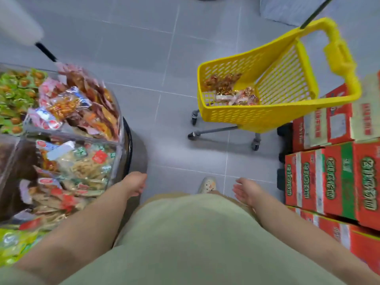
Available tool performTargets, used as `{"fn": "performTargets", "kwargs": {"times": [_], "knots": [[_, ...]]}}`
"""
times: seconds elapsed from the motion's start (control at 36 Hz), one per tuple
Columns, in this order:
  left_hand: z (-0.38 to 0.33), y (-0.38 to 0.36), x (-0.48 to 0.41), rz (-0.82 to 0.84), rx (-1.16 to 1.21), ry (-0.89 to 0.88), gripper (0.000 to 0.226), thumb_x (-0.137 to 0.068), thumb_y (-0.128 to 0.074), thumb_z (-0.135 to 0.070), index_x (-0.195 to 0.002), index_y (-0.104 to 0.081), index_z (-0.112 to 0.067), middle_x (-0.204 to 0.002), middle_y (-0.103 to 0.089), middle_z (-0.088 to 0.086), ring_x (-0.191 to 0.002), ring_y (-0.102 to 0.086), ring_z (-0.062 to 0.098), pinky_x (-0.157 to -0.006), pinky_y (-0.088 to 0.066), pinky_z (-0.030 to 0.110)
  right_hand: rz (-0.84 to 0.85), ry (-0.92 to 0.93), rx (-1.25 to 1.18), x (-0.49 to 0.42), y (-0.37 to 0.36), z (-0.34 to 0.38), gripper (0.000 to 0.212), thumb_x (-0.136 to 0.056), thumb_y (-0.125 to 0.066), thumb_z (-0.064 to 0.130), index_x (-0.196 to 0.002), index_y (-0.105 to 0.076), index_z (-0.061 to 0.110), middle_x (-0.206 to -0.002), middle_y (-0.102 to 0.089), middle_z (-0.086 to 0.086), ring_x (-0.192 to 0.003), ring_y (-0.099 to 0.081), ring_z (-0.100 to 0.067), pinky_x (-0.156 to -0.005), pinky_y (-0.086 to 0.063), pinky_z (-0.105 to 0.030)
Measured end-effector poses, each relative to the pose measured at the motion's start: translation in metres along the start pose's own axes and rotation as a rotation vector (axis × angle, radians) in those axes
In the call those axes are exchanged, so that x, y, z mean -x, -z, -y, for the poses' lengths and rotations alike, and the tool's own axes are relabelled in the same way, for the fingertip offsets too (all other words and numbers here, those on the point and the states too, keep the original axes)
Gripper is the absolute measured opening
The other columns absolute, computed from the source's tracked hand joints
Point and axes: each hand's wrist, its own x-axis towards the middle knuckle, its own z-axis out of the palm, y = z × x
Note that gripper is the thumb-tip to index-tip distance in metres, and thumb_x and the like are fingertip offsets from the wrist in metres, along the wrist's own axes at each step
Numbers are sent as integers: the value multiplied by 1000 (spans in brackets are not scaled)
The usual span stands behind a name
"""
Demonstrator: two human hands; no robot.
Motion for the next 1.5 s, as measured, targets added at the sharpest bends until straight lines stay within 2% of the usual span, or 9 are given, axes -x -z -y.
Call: {"fn": "performTargets", "kwargs": {"times": [0.33,0.56,0.69,0.92,1.03,1.08,1.19,1.36,1.5], "knots": [[-126,-89,-17,-4,13,-152,20,-96,-46,-12,-76,-49,-10,-75,-55,9,-60,-50,18,-50,-34,25,42,103,51,-41,65,125,28,-98,-43,22,-121,-52,9,-84,-55,-1,-72,-55,-12,-65,-44,-25],[-186,-73,-49,-3,-37,-83,19,-98,-46,-15,-79,-48,-11,-78,-54,9,-63,-48,20,-52,-32,25,87,-28,79,-68,52,167,32,-97,-45,24,-124,-52,8,-87,-58,0,-92,-58,-17,-79,-44,-30],[-247,-56,-75,22,-80,-57,10,-97,-46,-17,-90,-50,-11,-78,-55,7,-64,-49,19,-59,-35,26,90,-16,-3,-78,34,223,32,-98,-46,22,-126,-50,9,-85,-57,0,-80,-58,-15,-65,-44,-25],[-367,-39,-117,-15,-170,-130,8,-96,-47,-16,-97,-52,-9,-90,-59,12,-65,-51,18,-58,-36,25,93,74,-39,-97,17,338,28,-98,-47,22,-123,-51,10,-119,-59,-12,-107,-59,-26,-89,-45,-34],[-418,-49,-131,-39,-151,-147,11,-91,-51,-18,-85,-54,-10,-92,-61,14,-77,-54,25,-63,-40,28,127,81,-43,-117,13,385,9,-97,-46,14,-103,-52,12,-78,-56,-4,-67,-55,-15,-55,-47,-24],[-433,-57,-142,-91,-146,-165,12,-84,-56,-23,-80,-55,-11,-91,-61,17,-82,-57,28,-71,-45,33,103,94,55,-137,9,403,8,-96,-46,16,-95,-53,11,-76,-56,-2,-62,-52,-12,-50,-42,-21],[-438,-78,-171,-194,-138,-118,52,-88,-62,-22,-134,-44,-5,-122,-60,20,-114,-57,34,-95,-43,36,78,168,286,-189,2,425,26,-92,-49,16,-112,-60,3,-81,-60,-6,-69,-55,-17,-71,-48,-32],[-424,-115,-212,-277,30,-91,25,-93,-58,-23,-112,-59,-6,-112,-64,21,-107,-60,37,-82,-42,34,92,360,629,-247,-36,441,44,-84,-61,18,-127,-53,17,-121,-59,-5,-103,-59,-23,-90,-48,-34],[-408,-133,-235,-460,32,-97,29,-99,-49,-24,-106,-63,0,-110,-64,25,-105,-58,41,-79,-41,36,135,807,903,-273,-69,435,52,-82,-67,22,-132,-52,26,-139,-48,-2,-126,-44,-22,-103,-36,-30]]}}
